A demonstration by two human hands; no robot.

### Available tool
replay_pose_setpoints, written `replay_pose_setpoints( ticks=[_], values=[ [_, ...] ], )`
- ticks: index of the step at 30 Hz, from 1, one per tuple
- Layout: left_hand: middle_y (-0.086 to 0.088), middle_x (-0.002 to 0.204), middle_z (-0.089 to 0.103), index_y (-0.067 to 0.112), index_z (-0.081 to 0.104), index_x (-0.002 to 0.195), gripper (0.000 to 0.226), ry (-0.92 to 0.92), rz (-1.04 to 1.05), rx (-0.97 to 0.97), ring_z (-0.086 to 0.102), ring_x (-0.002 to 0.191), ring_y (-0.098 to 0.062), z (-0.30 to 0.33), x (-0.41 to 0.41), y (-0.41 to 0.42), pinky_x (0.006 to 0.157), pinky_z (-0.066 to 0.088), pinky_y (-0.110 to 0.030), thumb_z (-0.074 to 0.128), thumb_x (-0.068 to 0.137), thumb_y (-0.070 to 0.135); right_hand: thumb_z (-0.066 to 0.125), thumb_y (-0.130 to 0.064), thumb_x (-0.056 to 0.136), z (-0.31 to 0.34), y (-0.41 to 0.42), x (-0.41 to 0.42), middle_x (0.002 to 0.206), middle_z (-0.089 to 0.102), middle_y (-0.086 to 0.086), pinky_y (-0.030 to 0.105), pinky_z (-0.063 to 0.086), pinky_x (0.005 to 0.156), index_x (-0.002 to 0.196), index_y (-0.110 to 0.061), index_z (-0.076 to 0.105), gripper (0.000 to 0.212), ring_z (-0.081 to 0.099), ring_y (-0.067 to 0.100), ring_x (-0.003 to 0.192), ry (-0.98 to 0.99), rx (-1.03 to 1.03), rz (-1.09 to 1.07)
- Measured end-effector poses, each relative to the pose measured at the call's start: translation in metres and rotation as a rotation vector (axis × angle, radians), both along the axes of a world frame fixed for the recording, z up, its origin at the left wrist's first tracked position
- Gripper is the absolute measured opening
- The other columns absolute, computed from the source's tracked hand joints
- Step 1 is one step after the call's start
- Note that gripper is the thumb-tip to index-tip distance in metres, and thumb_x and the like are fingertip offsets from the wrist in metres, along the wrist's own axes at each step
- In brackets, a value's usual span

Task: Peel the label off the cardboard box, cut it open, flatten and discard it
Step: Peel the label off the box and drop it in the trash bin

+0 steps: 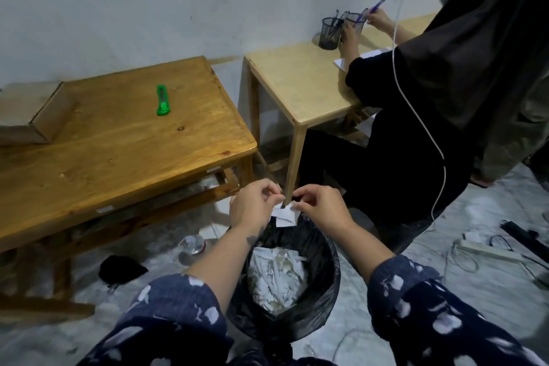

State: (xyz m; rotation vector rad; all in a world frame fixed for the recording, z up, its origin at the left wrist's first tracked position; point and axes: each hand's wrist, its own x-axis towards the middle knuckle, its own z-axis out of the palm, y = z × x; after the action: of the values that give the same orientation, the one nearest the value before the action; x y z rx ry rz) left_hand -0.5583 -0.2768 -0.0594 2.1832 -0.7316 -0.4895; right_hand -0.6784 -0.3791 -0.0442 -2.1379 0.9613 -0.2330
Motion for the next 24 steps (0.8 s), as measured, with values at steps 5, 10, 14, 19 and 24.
replay_pose_setpoints(
  ticks=[5, 10, 14, 19, 24],
  values=[
    [0.013, 0.083, 0.073, 0.035, 0.075, 0.080, 0.010, 0.021, -0.077, 0.025, 0.063, 0.083, -0.010, -0.011, -0.008, -0.002, 0.066, 0.042, -0.027, 0.068, 0.086, 0.039, 0.080, -0.022, 0.074, -0.021, -0.002, -0.002, 0.073, 0.071, -0.001, 0.027, 0.051, 0.070, 0.080, -0.017, 0.072, 0.011, 0.065, 0.012, 0.072, 0.006, 0.023, -0.092],
    [0.014, 0.117, 0.066, 0.036, 0.075, 0.094, 0.018, -0.114, -0.247, 0.206, 0.048, 0.114, -0.019, -0.035, -0.010, -0.008, 0.097, 0.036, -0.040, 0.057, 0.093, 0.037, 0.070, -0.025, 0.084, -0.041, -0.003, -0.006, 0.082, 0.074, -0.004, 0.031, 0.054, 0.076, 0.085, -0.022, 0.076, 0.007, 0.066, 0.011, 0.079, 0.135, 0.054, -0.083],
    [0.012, 0.132, 0.056, 0.035, 0.071, 0.100, 0.021, -0.081, -0.308, 0.300, 0.041, 0.124, -0.020, -0.045, -0.006, -0.002, 0.100, 0.033, -0.038, 0.053, 0.095, 0.025, 0.068, -0.027, 0.085, -0.054, -0.006, -0.007, 0.097, 0.073, -0.002, 0.032, 0.052, 0.082, 0.096, -0.023, 0.073, 0.013, 0.065, 0.014, 0.093, 0.336, 0.108, 0.032],
    [0.006, 0.125, 0.061, 0.045, 0.061, 0.085, 0.021, 0.025, -0.289, 0.341, 0.052, 0.120, -0.020, -0.049, 0.007, 0.009, 0.101, 0.042, -0.042, 0.054, 0.093, 0.027, 0.062, -0.026, 0.089, -0.050, -0.006, 0.005, 0.105, 0.070, 0.000, 0.027, 0.048, 0.081, 0.104, -0.021, 0.070, 0.017, 0.063, 0.016, 0.098, 0.384, 0.134, 0.082],
    [0.006, 0.127, 0.061, 0.036, 0.070, 0.099, 0.019, -0.031, -0.226, 0.372, 0.052, 0.122, -0.019, -0.028, 0.033, 0.019, 0.099, 0.043, -0.036, 0.053, 0.094, 0.029, 0.060, -0.029, 0.090, -0.033, -0.003, 0.040, 0.107, 0.069, 0.002, 0.028, 0.049, 0.081, 0.101, -0.022, 0.069, 0.016, 0.062, 0.018, 0.099, 0.398, 0.091, 0.145]
  ],
)
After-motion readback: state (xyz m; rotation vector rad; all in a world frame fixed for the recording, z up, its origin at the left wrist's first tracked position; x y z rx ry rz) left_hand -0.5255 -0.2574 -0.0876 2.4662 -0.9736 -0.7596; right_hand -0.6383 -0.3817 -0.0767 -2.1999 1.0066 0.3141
